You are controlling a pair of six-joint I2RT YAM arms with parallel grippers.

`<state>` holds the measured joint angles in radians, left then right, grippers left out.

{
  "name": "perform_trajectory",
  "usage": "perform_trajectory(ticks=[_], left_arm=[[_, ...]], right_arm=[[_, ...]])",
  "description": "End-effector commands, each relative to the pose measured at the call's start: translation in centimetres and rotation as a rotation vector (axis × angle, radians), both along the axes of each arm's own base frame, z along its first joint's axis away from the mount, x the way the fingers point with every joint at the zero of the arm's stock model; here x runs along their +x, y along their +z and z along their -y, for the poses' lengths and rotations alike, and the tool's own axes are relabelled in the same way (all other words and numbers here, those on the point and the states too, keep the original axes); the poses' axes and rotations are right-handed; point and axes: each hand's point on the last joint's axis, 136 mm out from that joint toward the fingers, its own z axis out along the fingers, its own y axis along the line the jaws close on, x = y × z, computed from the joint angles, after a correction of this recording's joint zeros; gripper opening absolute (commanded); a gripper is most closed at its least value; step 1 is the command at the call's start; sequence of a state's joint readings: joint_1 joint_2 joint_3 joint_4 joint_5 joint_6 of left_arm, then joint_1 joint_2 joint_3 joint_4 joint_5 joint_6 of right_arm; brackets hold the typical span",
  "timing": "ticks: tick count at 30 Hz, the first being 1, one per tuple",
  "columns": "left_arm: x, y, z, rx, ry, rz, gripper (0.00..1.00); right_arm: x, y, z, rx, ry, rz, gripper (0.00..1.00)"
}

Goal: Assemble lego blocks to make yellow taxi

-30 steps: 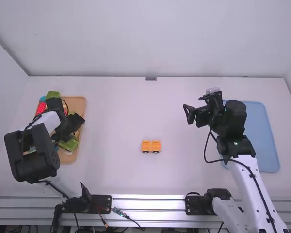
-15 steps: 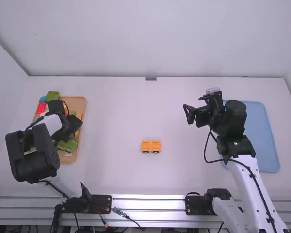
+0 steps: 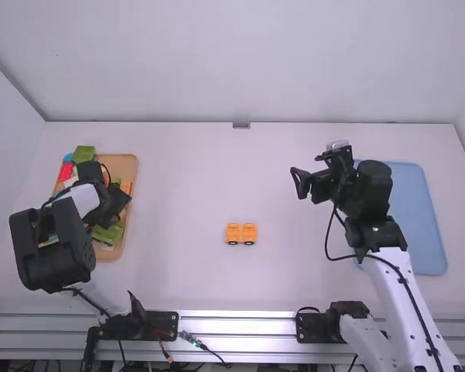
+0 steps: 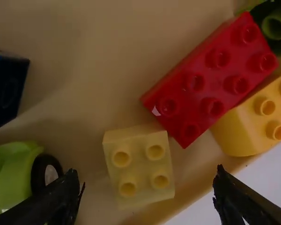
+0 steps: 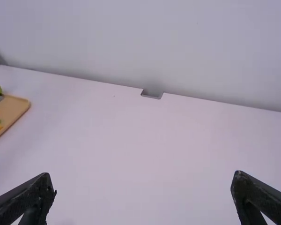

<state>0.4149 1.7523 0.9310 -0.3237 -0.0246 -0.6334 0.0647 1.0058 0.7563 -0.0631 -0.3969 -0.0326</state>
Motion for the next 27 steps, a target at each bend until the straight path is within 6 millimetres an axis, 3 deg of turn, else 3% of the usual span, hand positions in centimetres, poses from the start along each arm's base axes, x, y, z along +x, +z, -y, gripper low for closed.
perform_trajectory(ticks=[1, 19, 23, 27], left_arm=[[-0.38, -0.33, 0.15, 0.007, 0.007, -0.021, 0.74], [-0.30, -0.95, -0.38, 0.026, 0.033, -0.028, 0.72], [-0.48, -1.10, -0.47, 0.031, 0.035, -0.038, 0.58], [-0.56, -1.15, -0.43, 0.029, 0.035, -0.042, 0.57]], right_arm=[[0.35, 1.79, -0.07, 0.001, 0.001, 0.041, 0.99], [0.35, 1.77, -0.03, 0.001, 0.000, 0.040, 0.99], [0.35, 1.77, -0.03, 0.001, 0.000, 0.040, 0.99], [0.36, 1.78, -0.03, 0.001, 0.000, 0.040, 0.99]])
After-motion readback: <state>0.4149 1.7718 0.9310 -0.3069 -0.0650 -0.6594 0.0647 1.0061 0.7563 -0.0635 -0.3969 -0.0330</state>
